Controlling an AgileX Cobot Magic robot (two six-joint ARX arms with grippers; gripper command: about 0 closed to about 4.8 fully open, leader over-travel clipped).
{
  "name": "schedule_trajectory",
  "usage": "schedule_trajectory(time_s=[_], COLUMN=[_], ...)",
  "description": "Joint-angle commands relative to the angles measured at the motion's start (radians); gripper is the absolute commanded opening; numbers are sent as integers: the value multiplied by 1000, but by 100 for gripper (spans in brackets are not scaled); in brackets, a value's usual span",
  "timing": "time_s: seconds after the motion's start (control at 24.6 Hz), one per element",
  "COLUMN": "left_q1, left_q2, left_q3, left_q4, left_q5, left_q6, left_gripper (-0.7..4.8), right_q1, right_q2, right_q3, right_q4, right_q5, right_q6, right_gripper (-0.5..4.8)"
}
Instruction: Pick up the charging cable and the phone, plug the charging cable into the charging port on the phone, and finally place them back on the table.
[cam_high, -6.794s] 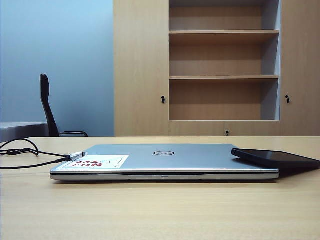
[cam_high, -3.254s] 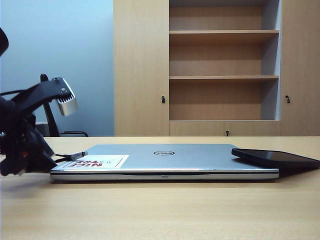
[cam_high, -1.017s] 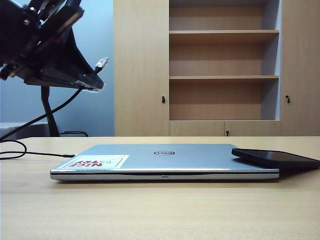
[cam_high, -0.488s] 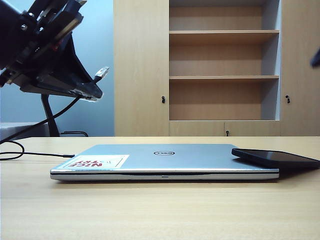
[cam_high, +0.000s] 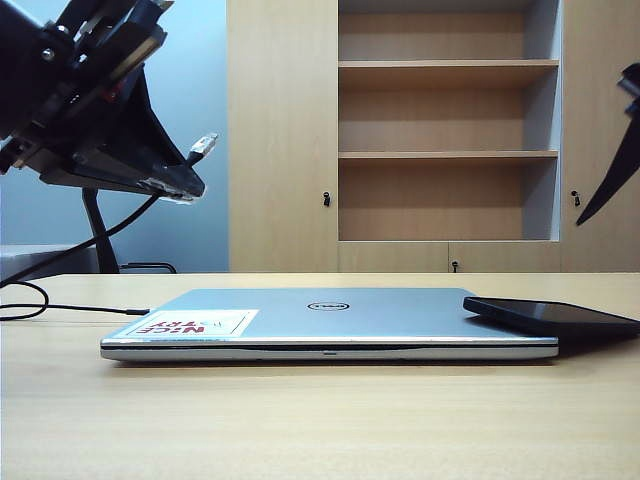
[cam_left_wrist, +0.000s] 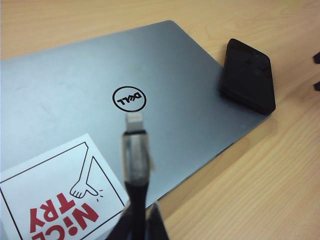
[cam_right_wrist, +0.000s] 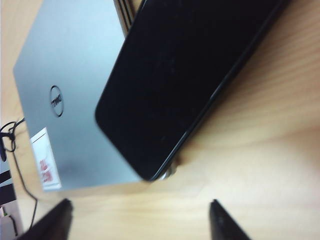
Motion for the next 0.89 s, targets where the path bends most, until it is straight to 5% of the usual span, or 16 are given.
schedule_trajectory(time_s=[0.04, 0.89], left_q1=[-1, -1], left_q2=[-2, -2], left_q3=[4, 4], left_q4=[6, 14], left_q5=[3, 3], left_q6=[4, 5], left_gripper=[-6, -6], right_q1=[-1, -2], right_q2=[40, 359], right_q3=[5, 5], right_q4=[69, 353], right_q5=[7, -112], right_q6=[0, 27], right_gripper=[370, 405])
